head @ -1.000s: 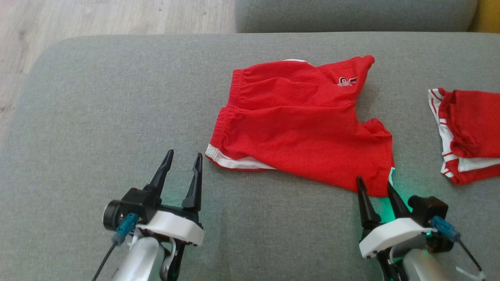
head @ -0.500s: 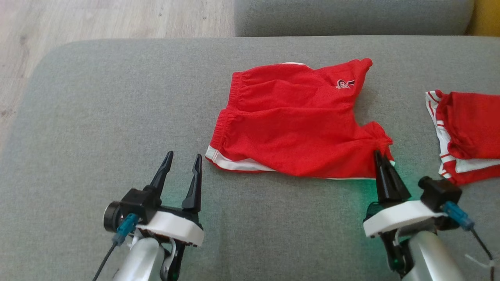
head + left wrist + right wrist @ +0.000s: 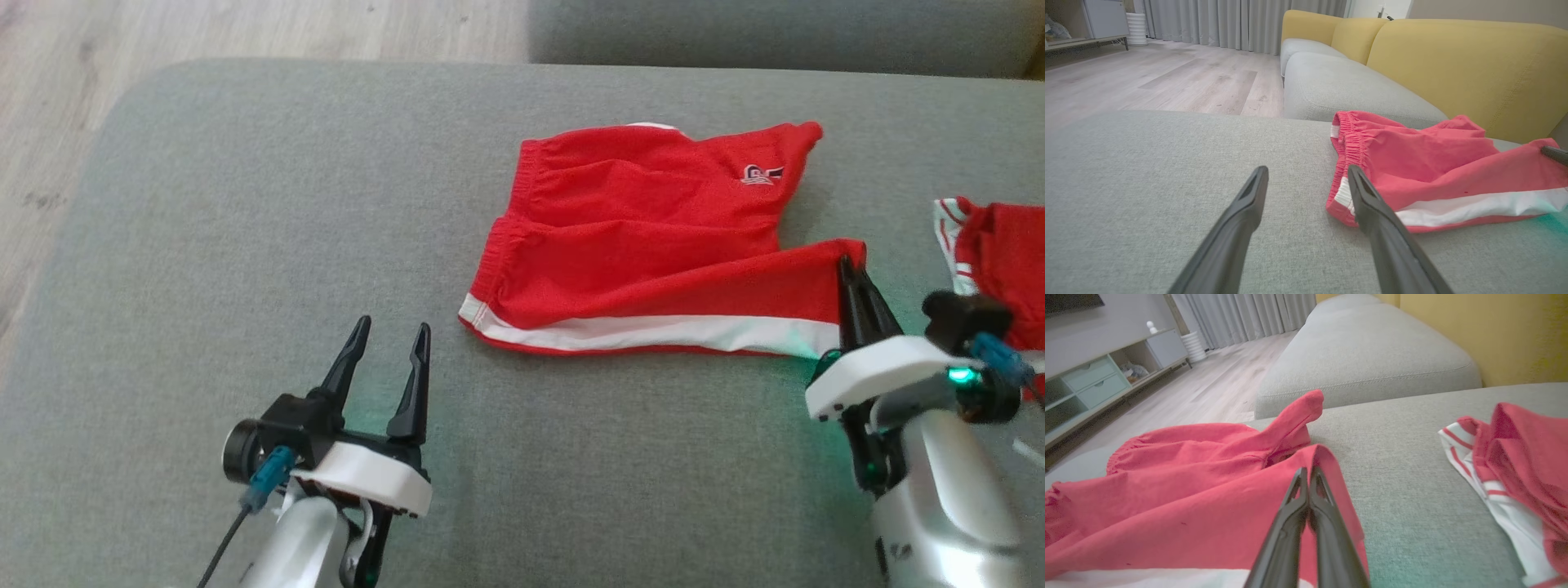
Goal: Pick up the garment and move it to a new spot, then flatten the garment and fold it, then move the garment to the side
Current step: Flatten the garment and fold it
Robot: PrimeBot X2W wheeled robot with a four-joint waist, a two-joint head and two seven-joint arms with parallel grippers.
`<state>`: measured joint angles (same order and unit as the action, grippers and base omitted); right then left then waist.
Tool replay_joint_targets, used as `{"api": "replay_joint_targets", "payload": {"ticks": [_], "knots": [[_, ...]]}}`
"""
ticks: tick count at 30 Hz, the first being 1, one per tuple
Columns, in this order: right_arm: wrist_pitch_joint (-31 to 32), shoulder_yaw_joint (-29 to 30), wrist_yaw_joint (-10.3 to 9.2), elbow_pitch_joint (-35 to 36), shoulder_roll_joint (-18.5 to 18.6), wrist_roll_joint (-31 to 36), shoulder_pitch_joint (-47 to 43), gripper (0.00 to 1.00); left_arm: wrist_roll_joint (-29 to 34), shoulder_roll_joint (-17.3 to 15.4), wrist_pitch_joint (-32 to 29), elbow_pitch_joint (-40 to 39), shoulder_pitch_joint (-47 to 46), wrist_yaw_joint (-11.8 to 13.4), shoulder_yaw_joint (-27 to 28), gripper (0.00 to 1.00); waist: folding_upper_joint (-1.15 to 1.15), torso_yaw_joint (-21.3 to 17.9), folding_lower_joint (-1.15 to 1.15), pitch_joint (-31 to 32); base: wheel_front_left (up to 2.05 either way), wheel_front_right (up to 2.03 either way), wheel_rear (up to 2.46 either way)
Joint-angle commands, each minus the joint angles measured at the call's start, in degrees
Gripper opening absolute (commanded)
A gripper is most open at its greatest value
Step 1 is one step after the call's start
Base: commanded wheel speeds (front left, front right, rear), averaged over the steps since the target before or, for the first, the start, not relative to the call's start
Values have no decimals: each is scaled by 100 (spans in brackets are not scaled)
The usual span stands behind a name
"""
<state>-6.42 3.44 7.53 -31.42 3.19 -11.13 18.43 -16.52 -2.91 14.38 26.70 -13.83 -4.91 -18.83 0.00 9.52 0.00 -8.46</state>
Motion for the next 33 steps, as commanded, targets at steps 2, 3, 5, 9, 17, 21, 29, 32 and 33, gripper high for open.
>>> {"api": "replay_joint_targets", "payload": {"ticks": [2,3,5,9,17,21,29,32,33], "knots": [[49,-67,-4,-76,102,145,363,0,37,-14,62,-147,-253,-7,137,100,0,89,0,-75,0,0,0],[86,-10,-4,-204,130,204,426,0,36,-13,62,-150,-263,-7,137,100,0,107,0,-91,0,0,0],[32,105,-4,-417,212,426,544,100,37,-10,62,-153,-275,-10,134,100,0,134,0,-116,0,0,0],[-320,373,-4,-677,212,705,687,100,38,-6,62,-153,-289,-8,150,100,0,146,0,-117,0,0,0],[-845,189,-4,-207,-4,850,247,100,82,-4,62,-202,-175,23,280,100,0,-99,0,78,0,0,0],[-855,-35,-4,661,-27,575,-335,100,114,-3,62,-245,-102,22,345,100,0,-236,0,193,0,0,0],[-857,-262,-4,1349,-30,283,-1394,100,147,-1,62,-240,13,11,360,100,0,-402,0,330,0,0,0],[-857,-282,-4,1316,-30,267,-1398,100,145,0,62,-242,11,7,347,100,0,-407,0,310,0,0,0],[-857,-306,-4,1282,-30,271,-1382,100,144,0,62,-244,6,4,345,100,0,-403,0,298,0,0,0]]}}
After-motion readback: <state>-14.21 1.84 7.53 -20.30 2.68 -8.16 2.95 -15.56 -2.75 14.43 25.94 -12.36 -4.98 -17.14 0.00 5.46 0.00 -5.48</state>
